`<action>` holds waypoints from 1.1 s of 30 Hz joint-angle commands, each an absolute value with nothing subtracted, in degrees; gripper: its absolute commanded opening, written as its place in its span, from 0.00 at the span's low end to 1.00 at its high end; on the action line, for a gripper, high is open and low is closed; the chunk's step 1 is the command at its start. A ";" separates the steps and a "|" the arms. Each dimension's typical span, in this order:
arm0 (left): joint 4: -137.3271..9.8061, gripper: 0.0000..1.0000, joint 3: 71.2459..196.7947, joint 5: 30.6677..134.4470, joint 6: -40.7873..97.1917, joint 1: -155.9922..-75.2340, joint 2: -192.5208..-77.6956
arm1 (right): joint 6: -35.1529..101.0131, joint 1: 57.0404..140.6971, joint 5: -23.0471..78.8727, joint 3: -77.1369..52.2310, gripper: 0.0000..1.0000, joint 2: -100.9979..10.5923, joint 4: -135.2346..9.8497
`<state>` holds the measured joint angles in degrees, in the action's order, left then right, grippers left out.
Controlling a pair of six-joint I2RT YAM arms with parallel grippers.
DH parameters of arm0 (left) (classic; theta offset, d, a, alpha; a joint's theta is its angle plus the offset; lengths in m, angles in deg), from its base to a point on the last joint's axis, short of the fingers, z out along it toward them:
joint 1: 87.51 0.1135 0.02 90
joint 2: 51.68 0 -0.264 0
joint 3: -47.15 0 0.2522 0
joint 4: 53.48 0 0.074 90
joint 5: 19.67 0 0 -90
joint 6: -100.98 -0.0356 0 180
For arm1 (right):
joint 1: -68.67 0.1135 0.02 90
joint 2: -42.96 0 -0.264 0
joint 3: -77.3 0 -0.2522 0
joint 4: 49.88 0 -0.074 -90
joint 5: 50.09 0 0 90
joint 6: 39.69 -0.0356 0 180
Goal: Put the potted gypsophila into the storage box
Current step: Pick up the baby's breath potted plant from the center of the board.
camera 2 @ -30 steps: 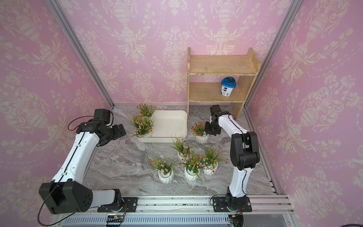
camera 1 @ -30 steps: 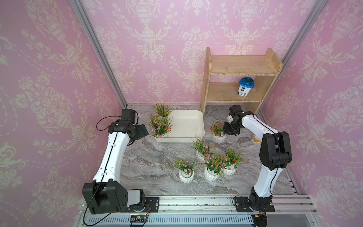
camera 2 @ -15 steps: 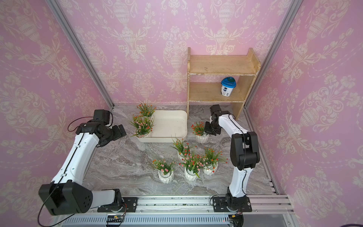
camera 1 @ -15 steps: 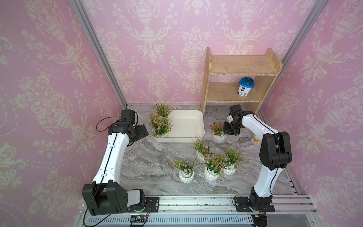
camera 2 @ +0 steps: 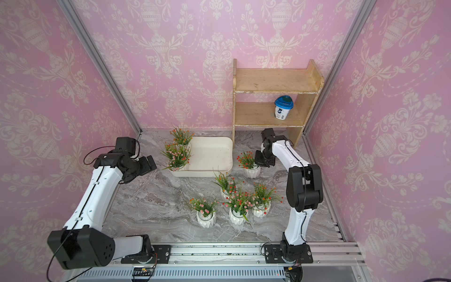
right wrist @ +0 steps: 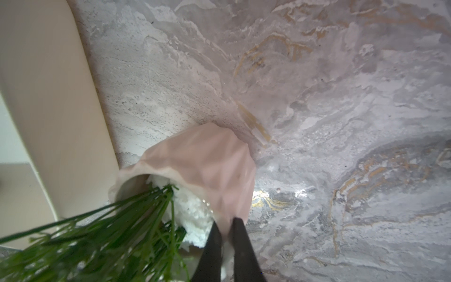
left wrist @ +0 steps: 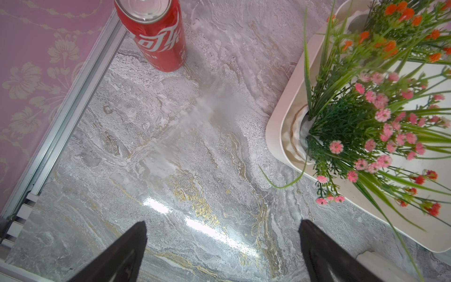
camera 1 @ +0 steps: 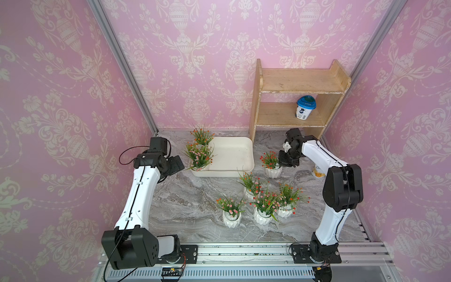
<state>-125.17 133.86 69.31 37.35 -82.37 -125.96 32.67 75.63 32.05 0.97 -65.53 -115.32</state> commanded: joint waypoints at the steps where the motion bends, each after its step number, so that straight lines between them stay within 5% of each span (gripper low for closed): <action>1: -125.21 0.99 133.34 70.18 36.30 -81.71 -124.91 | 34.57 76.48 32.06 6.16 0.04 -60.85 -118.52; 22: -125.04 0.99 132.46 70.76 36.29 -81.24 -123.84 | 31.65 83.71 31.13 25.24 0.02 -64.62 -125.56; 33: -125.08 0.99 131.60 70.50 35.69 -80.97 -123.35 | 22.13 91.47 31.83 44.27 0.02 -78.28 -124.10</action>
<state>-124.87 132.40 70.01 37.35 -81.60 -124.82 27.03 90.01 32.01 38.45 -76.32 -125.90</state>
